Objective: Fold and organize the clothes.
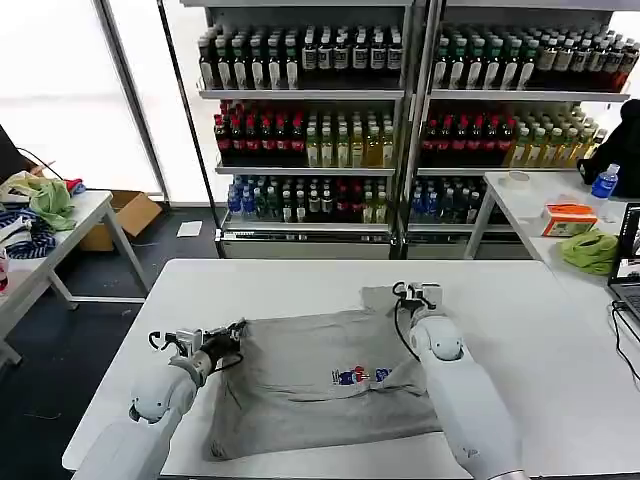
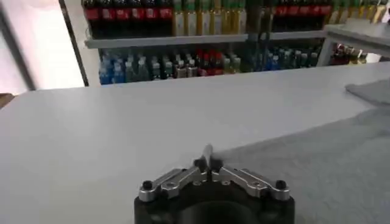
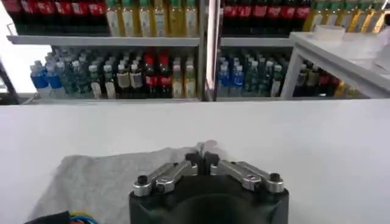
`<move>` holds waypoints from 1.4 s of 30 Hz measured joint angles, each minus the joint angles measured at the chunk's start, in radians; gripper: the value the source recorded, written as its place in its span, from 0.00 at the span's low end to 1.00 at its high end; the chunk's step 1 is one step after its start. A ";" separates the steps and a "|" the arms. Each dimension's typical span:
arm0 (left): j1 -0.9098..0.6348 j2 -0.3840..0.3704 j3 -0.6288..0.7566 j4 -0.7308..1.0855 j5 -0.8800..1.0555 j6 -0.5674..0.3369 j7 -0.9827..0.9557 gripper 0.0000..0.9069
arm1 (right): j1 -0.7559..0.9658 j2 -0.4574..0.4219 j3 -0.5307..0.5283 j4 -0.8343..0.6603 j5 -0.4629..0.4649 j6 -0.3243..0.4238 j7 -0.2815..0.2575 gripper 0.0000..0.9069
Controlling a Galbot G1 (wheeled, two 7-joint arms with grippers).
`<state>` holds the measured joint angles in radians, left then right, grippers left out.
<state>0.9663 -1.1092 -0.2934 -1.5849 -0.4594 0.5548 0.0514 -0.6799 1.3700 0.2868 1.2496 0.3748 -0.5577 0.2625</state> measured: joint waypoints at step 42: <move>0.281 0.051 -0.115 -0.309 0.039 -0.140 0.013 0.00 | -0.531 -0.025 0.166 0.710 -0.032 0.089 -0.012 0.00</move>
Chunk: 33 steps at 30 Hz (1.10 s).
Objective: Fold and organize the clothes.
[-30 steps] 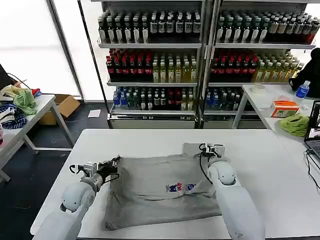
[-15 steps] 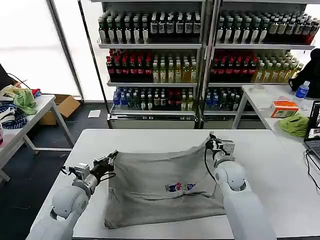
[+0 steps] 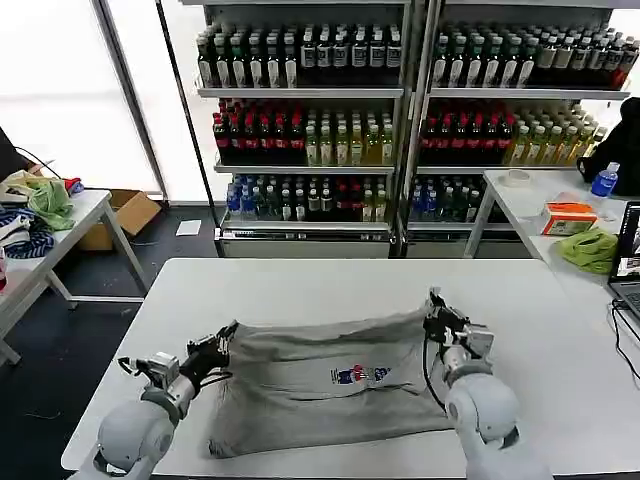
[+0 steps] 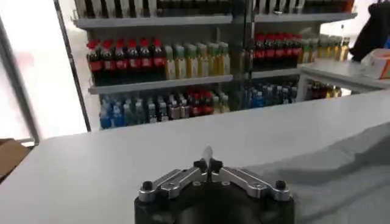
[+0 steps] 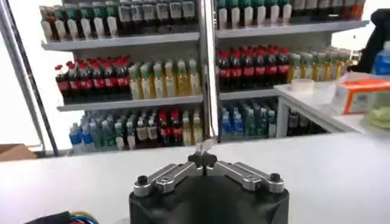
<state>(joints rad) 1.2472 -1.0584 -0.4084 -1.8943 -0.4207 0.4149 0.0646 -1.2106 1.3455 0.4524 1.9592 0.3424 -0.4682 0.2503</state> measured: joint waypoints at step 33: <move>0.186 0.007 -0.065 -0.067 0.072 -0.008 0.025 1.00 | -0.356 0.005 0.068 0.110 -0.099 0.055 0.047 0.00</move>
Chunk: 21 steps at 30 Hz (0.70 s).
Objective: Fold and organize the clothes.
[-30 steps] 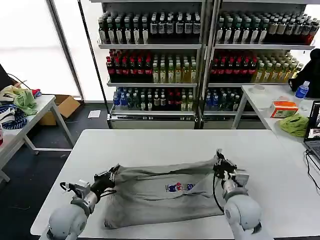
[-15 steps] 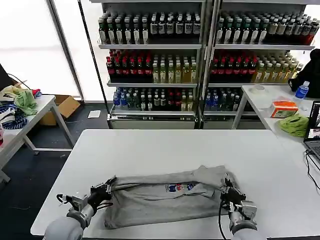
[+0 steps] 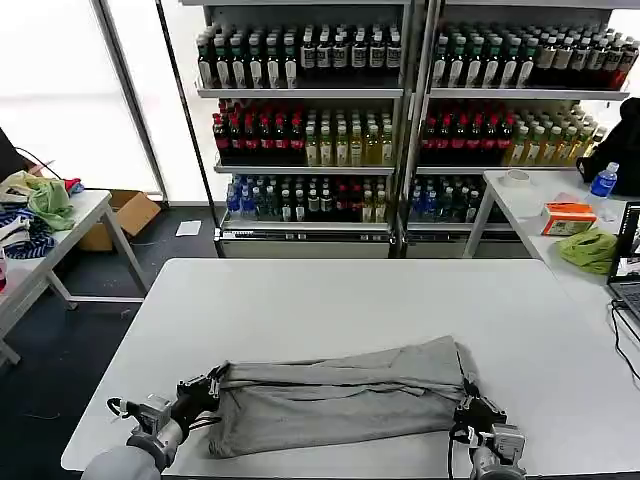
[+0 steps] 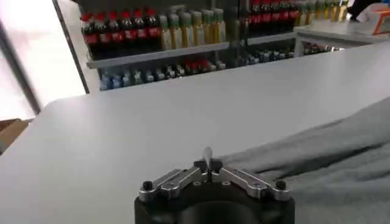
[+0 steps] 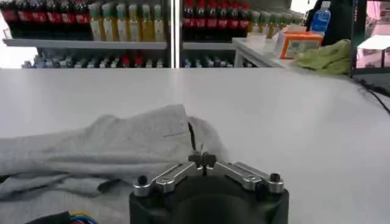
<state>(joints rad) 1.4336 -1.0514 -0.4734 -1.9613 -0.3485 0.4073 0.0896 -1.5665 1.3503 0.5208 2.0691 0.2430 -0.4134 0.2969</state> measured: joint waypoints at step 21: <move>0.002 -0.063 -0.028 -0.087 0.010 0.023 -0.055 1.00 | 0.014 -0.030 0.051 0.085 0.004 0.005 0.023 1.00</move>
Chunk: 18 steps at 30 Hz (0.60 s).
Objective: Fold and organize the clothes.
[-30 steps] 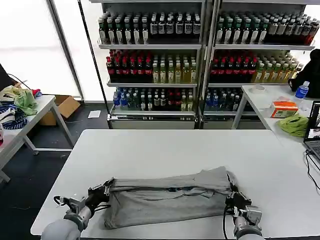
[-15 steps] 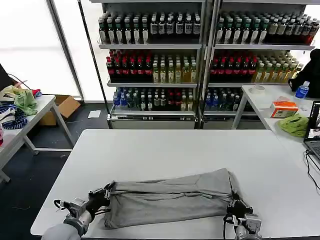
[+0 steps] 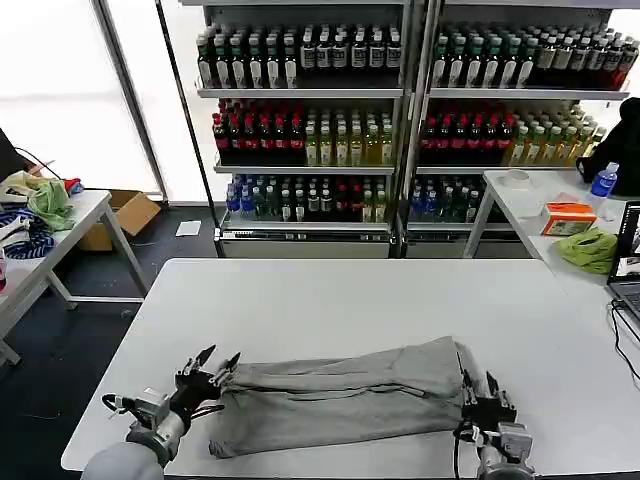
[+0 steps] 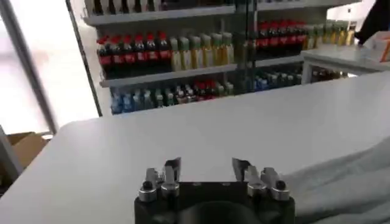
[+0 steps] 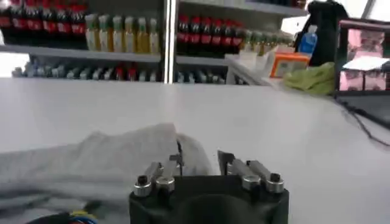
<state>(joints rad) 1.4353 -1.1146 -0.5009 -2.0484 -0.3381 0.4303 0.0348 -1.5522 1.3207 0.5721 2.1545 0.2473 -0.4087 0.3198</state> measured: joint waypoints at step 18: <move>0.047 -0.133 -0.011 0.006 -0.038 0.016 -0.082 0.79 | 0.042 -0.025 0.044 0.090 0.042 -0.016 0.004 1.00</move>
<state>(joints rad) 1.4822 -1.2480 -0.5122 -2.0428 -0.3764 0.4460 -0.0470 -1.5099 1.2955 0.6157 2.2442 0.2893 -0.4244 0.3242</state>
